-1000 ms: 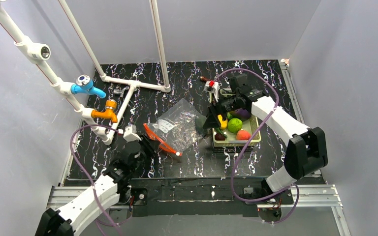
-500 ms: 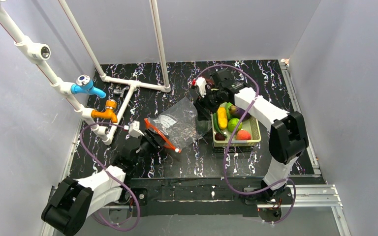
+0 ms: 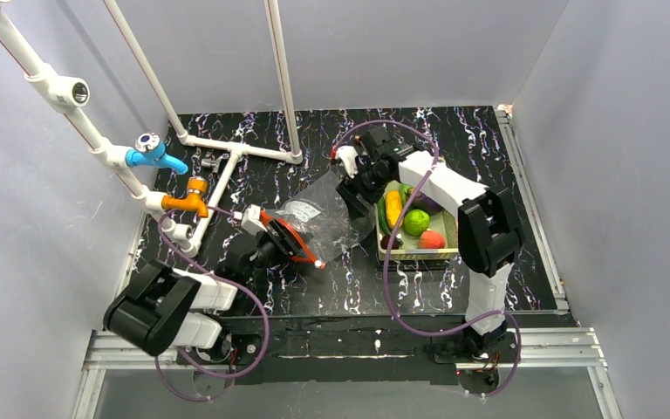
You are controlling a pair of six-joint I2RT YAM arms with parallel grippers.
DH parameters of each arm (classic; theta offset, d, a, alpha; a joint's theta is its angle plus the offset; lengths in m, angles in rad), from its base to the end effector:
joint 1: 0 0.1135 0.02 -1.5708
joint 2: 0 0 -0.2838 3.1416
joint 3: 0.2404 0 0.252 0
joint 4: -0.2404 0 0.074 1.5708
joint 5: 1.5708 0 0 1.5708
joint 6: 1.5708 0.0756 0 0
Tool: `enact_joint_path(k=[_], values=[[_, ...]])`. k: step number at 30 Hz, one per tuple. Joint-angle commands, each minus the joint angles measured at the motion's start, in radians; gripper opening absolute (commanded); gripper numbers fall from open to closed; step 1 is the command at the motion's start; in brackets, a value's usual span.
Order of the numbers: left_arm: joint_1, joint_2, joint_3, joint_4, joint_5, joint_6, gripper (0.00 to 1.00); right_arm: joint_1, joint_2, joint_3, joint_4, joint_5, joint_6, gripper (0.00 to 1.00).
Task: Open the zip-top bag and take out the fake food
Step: Pick up the fake vegetable from the zipper food storage bag.
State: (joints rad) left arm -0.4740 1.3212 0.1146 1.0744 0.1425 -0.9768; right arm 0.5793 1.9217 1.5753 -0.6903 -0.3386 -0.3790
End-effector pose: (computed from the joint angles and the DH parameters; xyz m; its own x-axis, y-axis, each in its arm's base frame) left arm 0.2092 -0.1194 0.1616 -0.5439 -0.6429 -0.5393 0.2258 0.5068 -0.8320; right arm 0.3562 0.2630 0.2283 -0.4258 -0.6955 -0.5787 -0.8777 0.4730 0.0773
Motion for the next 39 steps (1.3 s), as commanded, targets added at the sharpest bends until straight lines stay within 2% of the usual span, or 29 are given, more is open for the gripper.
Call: enact_joint_path(k=[1,12,13,14,22,23,24,28,31,36,39], values=[[0.005,0.072,0.051,0.142,0.074,0.001,0.53,0.016,0.027,0.054,-0.082,0.009,-0.011,0.84],[-0.038,0.161,0.12,0.086,0.1,-0.034,0.59,0.049,0.09,0.103,-0.166,0.009,-0.011,0.84],[-0.046,0.178,0.124,0.094,0.095,-0.041,0.59,0.05,0.089,0.103,-0.167,0.009,0.184,0.84],[-0.054,0.196,0.129,0.104,0.089,-0.051,0.61,0.052,0.088,0.103,-0.169,0.009,0.046,0.84],[-0.101,0.341,0.174,0.218,0.047,-0.107,0.66,0.053,0.078,0.101,-0.168,0.009,0.033,0.84],[-0.104,0.349,0.179,0.226,0.038,-0.111,0.67,0.053,0.079,0.1,-0.168,-0.332,0.033,0.84],[-0.106,0.351,0.186,0.229,0.029,-0.114,0.67,0.053,0.082,0.101,-0.167,-0.486,0.033,0.84],[-0.11,0.348,0.204,0.246,-0.018,-0.134,0.68,0.052,0.091,0.105,-0.185,-0.565,0.033,0.84],[-0.11,0.326,0.205,0.236,-0.062,-0.159,0.67,0.05,0.093,0.107,-0.192,-0.579,0.033,0.84],[-0.115,0.255,0.195,0.043,-0.118,-0.184,0.67,0.034,0.07,0.112,-0.169,-0.484,0.033,0.84],[-0.117,0.232,0.195,-0.012,-0.127,-0.19,0.66,0.001,0.024,0.111,-0.16,-0.442,0.033,0.84]])
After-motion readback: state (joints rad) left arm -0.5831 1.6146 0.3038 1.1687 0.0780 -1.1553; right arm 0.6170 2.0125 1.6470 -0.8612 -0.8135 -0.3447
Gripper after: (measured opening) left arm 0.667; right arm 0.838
